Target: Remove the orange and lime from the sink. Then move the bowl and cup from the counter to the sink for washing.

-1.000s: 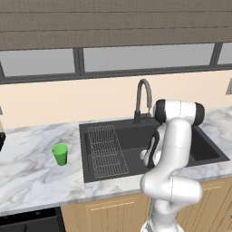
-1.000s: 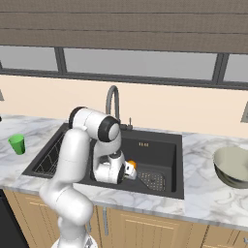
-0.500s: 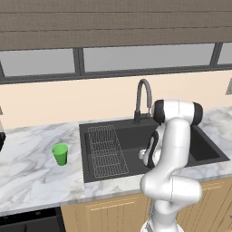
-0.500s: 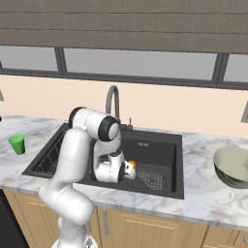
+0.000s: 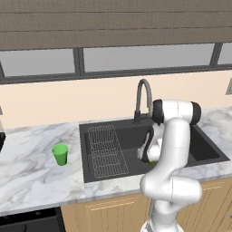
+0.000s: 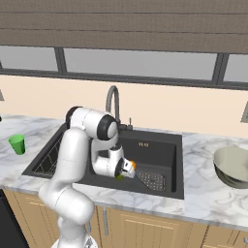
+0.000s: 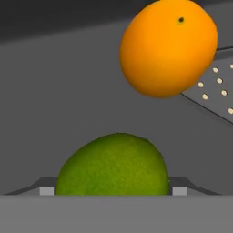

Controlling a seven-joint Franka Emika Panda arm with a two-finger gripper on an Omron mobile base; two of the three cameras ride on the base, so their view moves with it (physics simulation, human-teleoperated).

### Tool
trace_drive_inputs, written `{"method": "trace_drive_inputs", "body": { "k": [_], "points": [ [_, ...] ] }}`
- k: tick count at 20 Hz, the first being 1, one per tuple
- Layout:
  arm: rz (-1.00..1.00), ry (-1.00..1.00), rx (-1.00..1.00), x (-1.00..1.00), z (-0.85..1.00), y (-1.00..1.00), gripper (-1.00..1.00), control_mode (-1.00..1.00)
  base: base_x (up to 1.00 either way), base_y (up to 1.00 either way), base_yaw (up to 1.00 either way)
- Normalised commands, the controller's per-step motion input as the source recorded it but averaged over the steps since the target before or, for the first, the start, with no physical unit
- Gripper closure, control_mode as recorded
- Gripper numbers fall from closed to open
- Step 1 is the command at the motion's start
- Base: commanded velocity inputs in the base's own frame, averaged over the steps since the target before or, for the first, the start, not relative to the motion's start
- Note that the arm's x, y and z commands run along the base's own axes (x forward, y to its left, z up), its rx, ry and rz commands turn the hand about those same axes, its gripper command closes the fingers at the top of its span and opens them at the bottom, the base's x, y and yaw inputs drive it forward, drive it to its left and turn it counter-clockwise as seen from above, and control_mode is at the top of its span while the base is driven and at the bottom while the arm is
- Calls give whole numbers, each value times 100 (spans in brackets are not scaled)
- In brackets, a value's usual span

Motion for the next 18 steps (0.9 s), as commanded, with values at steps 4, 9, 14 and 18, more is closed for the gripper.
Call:
{"method": "trace_drive_inputs", "body": {
  "k": [4,9,14,18],
  "points": [
    [0,6,0,0,-8,-2,100,-100,0,0,0],
    [0,1,0,-8,-1,-3,100,-100,0,0,0],
    [0,-1,0,-20,2,0,100,-100,0,0,0],
    [0,-2,0,-16,18,0,100,-100,0,0,0]
  ]
}}
